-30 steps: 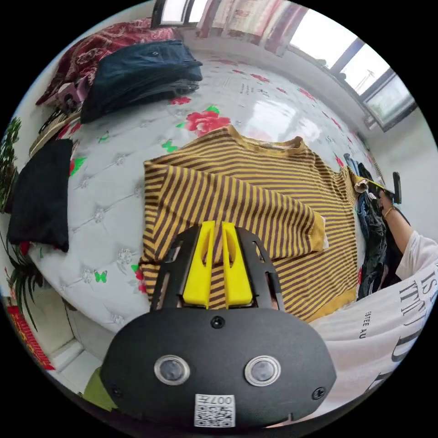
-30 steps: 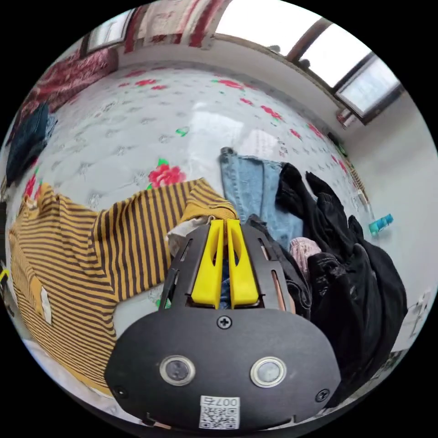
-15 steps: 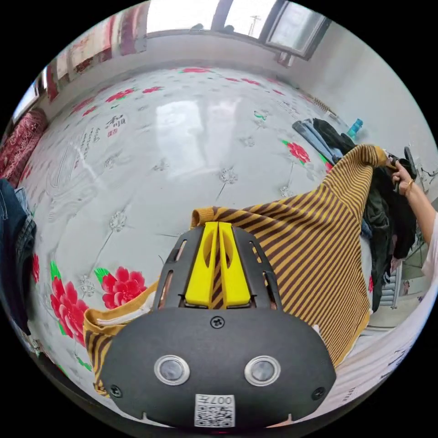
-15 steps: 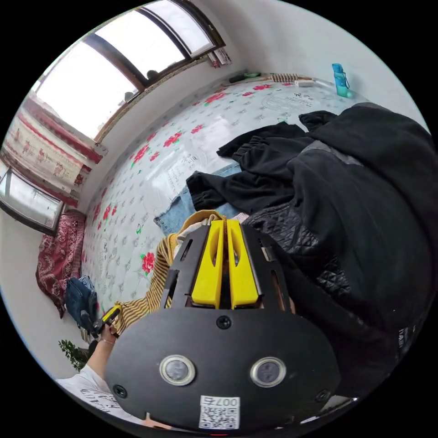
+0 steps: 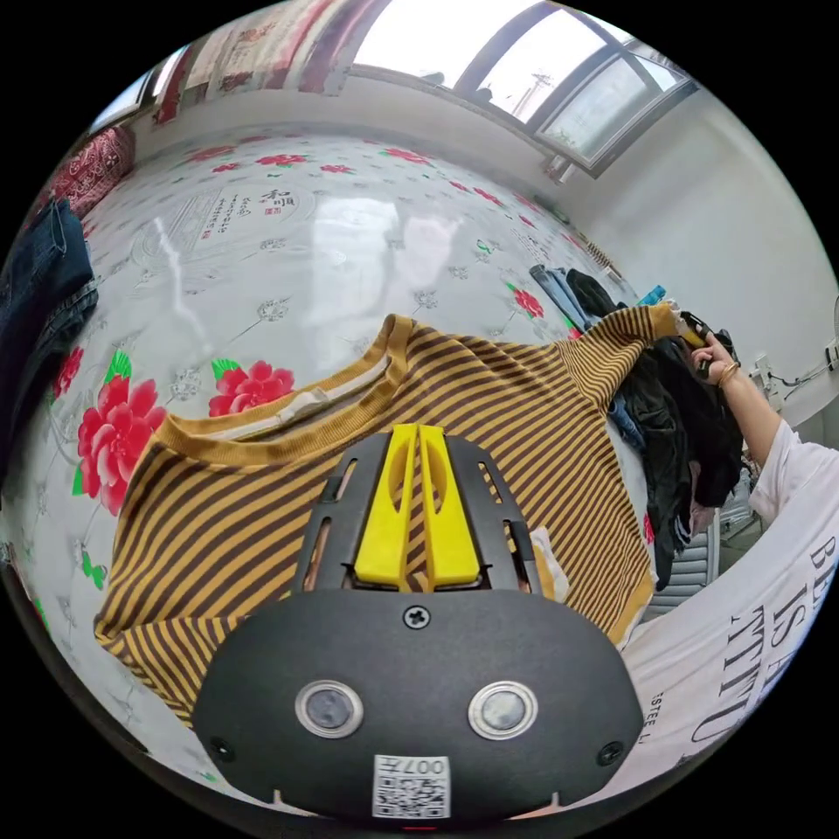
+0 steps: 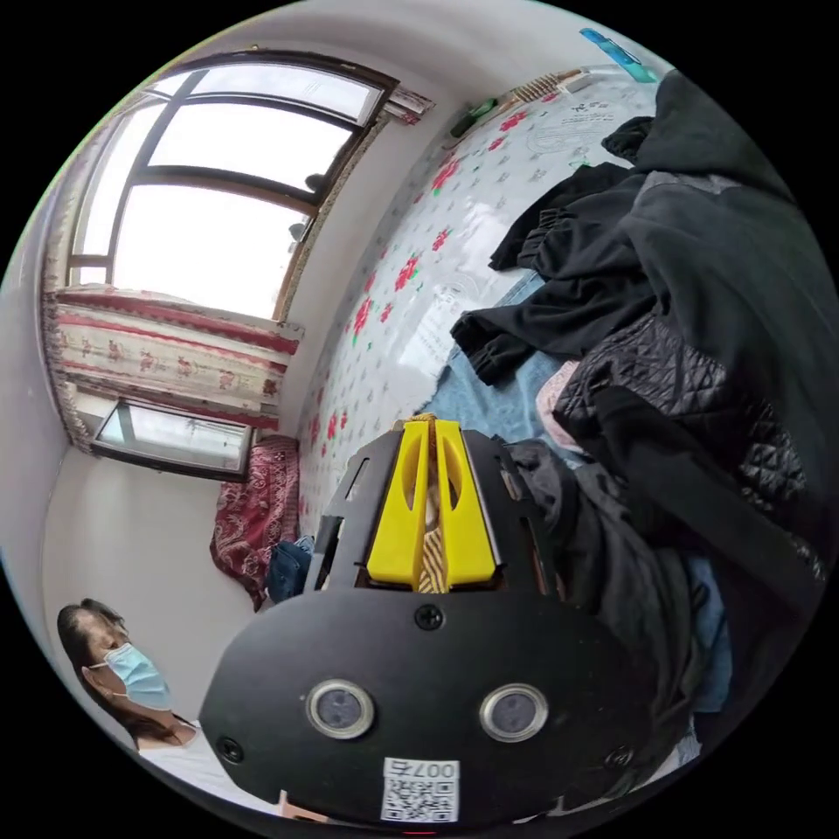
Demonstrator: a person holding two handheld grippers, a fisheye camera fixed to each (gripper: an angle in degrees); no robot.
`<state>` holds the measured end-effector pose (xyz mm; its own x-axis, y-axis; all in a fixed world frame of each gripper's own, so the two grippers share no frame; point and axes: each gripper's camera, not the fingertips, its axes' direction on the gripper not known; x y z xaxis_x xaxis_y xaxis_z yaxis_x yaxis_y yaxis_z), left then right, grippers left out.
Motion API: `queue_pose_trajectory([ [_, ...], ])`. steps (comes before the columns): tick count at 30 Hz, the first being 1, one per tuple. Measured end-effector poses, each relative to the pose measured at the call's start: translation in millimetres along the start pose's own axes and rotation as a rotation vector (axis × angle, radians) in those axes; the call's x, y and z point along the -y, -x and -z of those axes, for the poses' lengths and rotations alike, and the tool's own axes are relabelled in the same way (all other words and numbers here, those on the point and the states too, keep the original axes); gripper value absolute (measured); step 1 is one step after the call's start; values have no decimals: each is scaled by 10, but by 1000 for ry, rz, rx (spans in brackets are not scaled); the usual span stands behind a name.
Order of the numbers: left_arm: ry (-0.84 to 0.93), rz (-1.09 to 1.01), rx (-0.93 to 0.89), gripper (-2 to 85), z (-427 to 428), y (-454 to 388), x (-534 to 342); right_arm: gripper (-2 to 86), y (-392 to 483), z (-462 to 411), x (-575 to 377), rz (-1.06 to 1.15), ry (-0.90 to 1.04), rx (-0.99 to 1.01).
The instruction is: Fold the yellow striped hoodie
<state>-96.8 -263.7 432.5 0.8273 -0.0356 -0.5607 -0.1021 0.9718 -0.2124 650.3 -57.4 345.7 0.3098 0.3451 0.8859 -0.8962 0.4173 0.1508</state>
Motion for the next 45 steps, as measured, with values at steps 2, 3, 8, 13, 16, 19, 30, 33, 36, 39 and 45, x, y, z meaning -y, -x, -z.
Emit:
queue_pose_trajectory([
  [2,2,30,12,-7,176,46,-288,-2,244,0,-120,72,38,53],
  [3,-6,52,9,-4,298,83,-474,-2,417,-14,-228,117,70,90],
  [8,-32,115,-157,48,609,183,-1018,-2,1111,-122,-938,270,176,263],
  [13,-41,50,-287,87,534,11,-1265,-2,1717,-253,-1906,399,245,425],
  [16,-15,59,-420,105,301,-60,-1333,-2,1975,-371,-2549,471,293,457],
  [19,-58,104,-554,115,236,15,-1396,-2,2115,-640,-3219,566,384,379],
  [30,-230,216,-588,64,1041,1015,-2173,5,2121,-1947,-4608,693,827,90],
  [33,-159,193,-449,60,1136,1032,-2299,13,2202,-2214,-4794,745,1002,68],
  [36,-63,172,-303,58,1093,1033,-2282,19,2454,-2210,-4533,911,906,-13],
  [39,-60,131,-254,60,1001,1006,-1964,22,2603,-2279,-3769,905,680,-205],
  [45,-105,26,-230,69,457,745,-634,24,2635,-3049,-2461,750,497,-453],
])
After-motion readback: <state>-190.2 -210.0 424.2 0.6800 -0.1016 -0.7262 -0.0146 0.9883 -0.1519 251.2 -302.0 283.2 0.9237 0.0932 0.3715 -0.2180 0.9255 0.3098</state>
